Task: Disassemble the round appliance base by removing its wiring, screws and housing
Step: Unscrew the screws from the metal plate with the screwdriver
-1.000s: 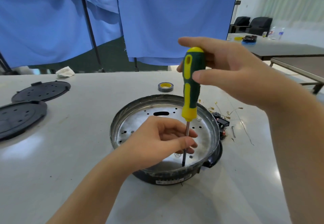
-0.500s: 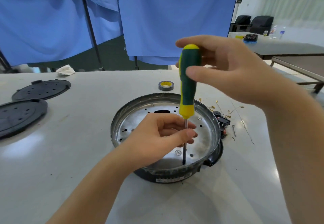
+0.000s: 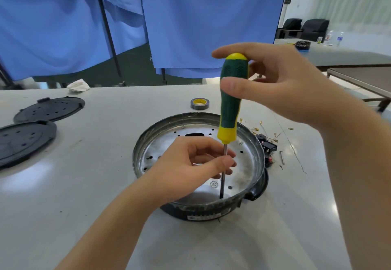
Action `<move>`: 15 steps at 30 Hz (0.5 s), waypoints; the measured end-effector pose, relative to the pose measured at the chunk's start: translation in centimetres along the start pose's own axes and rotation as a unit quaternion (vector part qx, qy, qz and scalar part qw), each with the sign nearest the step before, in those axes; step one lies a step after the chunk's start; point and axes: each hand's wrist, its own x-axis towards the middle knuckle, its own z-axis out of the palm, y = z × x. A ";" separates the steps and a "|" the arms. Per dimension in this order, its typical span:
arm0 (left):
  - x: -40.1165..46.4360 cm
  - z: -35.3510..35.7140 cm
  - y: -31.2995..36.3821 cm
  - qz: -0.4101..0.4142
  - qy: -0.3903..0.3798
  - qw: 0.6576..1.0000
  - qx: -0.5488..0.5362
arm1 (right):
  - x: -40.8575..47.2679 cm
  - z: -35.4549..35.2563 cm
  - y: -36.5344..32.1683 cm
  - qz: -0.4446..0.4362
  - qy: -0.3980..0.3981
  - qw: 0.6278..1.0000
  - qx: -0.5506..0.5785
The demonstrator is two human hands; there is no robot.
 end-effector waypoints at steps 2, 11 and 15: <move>-0.2 0.0 0.1 -0.006 -0.027 1.000 -0.012 | -0.3 -0.6 0.1 0.013 -0.019 0.999 0.049; 0.2 -0.1 -0.2 -0.001 0.031 0.999 0.023 | -0.1 -0.1 0.0 0.016 -0.025 0.998 0.064; 0.3 -0.1 -0.5 -0.003 0.031 0.998 0.054 | 0.3 0.7 0.5 0.012 0.035 0.997 -0.071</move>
